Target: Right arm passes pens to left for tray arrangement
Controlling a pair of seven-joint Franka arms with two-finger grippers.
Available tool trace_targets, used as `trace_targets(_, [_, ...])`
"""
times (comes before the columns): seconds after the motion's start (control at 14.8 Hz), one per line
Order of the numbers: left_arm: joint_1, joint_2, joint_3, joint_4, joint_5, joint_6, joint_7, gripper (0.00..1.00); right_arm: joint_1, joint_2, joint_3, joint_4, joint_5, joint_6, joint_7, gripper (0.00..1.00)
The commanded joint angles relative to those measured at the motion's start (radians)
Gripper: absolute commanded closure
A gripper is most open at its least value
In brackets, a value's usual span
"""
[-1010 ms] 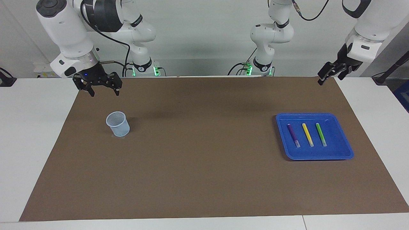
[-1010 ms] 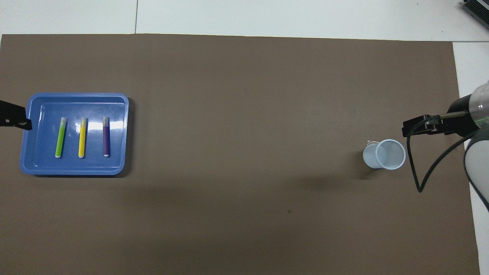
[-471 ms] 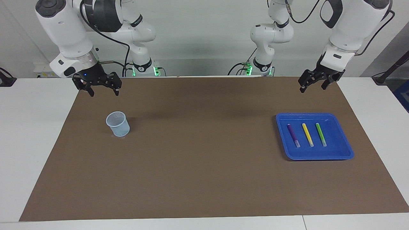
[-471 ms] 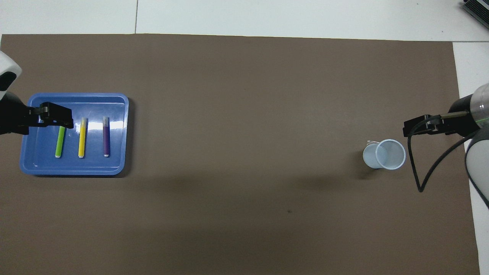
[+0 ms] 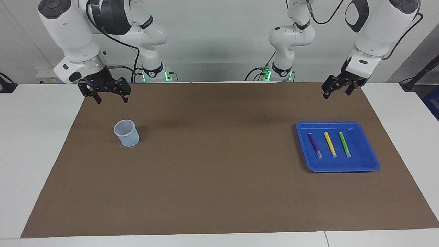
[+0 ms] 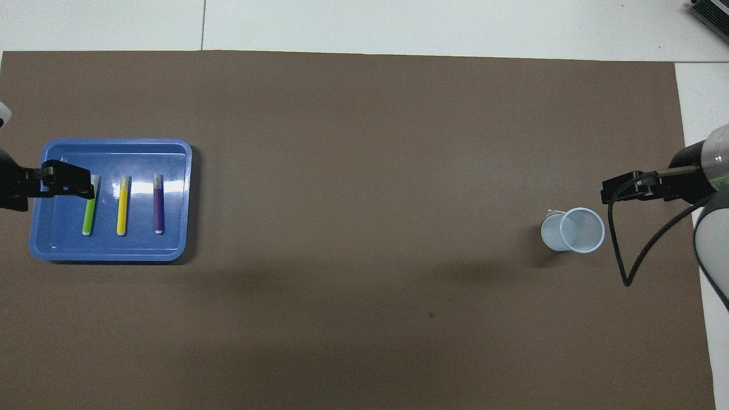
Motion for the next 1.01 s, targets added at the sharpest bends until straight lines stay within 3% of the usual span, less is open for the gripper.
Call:
trace_targets(0.0, [0.017,0.005,-0.019,0.047,-0.021,-0.008,-0.001,0.00,-0.006,-0.018,0.000,-0.015,0.007,0.001,-0.012,0.00])
trace_targets(0.34, [0.055,0.016,-0.066,0.069,-0.007,-0.020,-0.001,0.00,-0.009,-0.018,0.000,-0.015,0.007,0.001,-0.011,0.00])
trace_targets(0.67, [0.052,0.024,-0.026,0.088,-0.008,-0.023,0.146,0.00,-0.008,-0.018,0.000,-0.017,0.007,0.001,-0.012,0.00])
trace_targets(0.94, [0.051,0.022,-0.026,0.087,-0.019,-0.040,0.144,0.00,-0.006,-0.018,0.000,-0.017,0.007,0.001,-0.012,0.00])
